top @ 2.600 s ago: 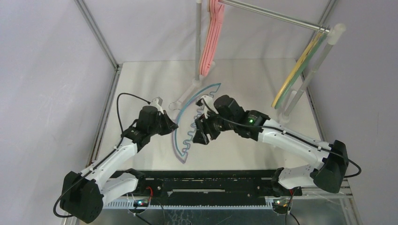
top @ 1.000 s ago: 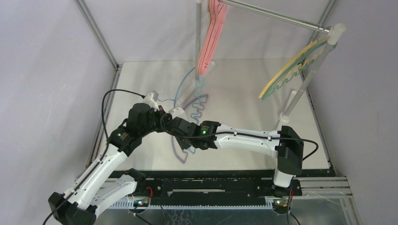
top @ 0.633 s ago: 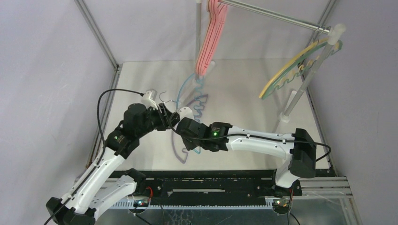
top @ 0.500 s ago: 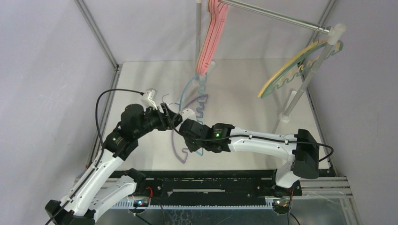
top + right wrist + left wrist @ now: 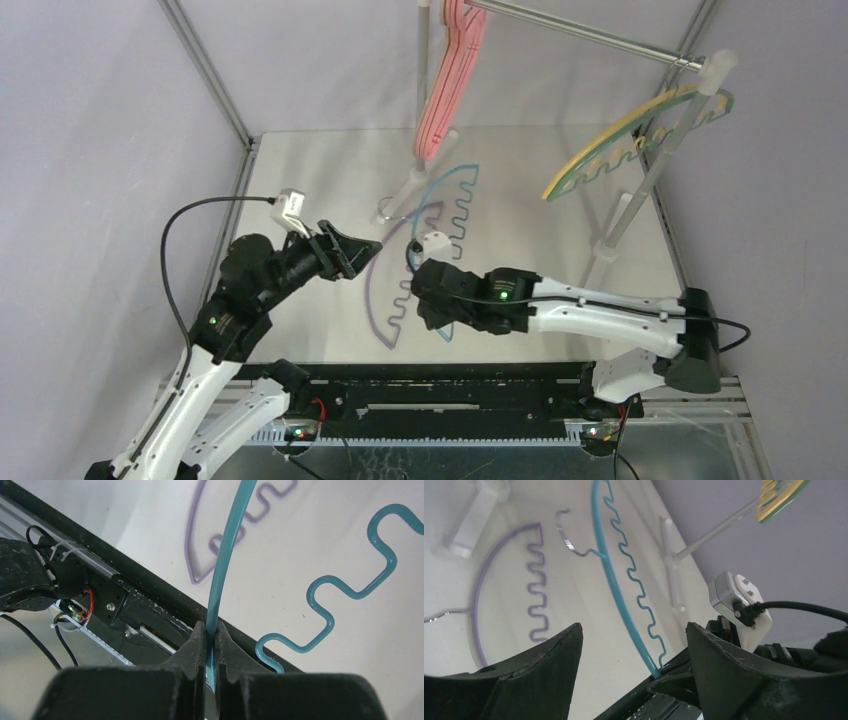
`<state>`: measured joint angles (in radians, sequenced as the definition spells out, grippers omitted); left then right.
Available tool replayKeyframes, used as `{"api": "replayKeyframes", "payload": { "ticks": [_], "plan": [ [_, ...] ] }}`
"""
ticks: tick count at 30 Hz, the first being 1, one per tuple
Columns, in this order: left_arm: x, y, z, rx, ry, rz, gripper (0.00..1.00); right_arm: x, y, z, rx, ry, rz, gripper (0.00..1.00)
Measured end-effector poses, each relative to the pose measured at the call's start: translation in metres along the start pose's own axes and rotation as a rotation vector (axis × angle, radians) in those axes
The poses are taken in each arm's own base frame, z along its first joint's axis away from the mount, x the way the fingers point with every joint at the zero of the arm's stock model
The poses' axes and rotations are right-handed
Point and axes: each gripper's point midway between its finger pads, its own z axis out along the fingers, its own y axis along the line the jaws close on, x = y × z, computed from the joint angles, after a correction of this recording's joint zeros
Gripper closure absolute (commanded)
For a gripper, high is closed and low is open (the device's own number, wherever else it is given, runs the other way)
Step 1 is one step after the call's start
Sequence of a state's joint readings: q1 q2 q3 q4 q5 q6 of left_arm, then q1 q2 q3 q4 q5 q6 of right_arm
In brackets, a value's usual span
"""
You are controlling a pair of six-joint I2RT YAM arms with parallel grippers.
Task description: Organize the hangers
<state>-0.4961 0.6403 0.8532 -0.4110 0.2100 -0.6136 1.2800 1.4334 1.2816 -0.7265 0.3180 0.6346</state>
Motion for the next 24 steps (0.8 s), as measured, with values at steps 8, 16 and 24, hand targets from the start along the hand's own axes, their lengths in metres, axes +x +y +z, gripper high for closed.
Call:
{"api": "replayKeyframes", "payload": {
  "ticks": [8,16,24],
  "plan": [
    [-0.017,-0.011,-0.007,0.016,-0.047,0.01,0.2,0.009,-0.035,-0.039,0.041,-0.076,0.145,1.0],
    [0.006,0.008,0.003,-0.023,0.003,-0.017,0.2,-0.018,-0.016,-0.09,-0.117,-0.232,0.231,1.0],
    [0.018,0.018,0.01,-0.046,0.035,-0.028,0.2,-0.055,-0.001,-0.114,-0.138,-0.381,0.257,1.0]
  ]
}}
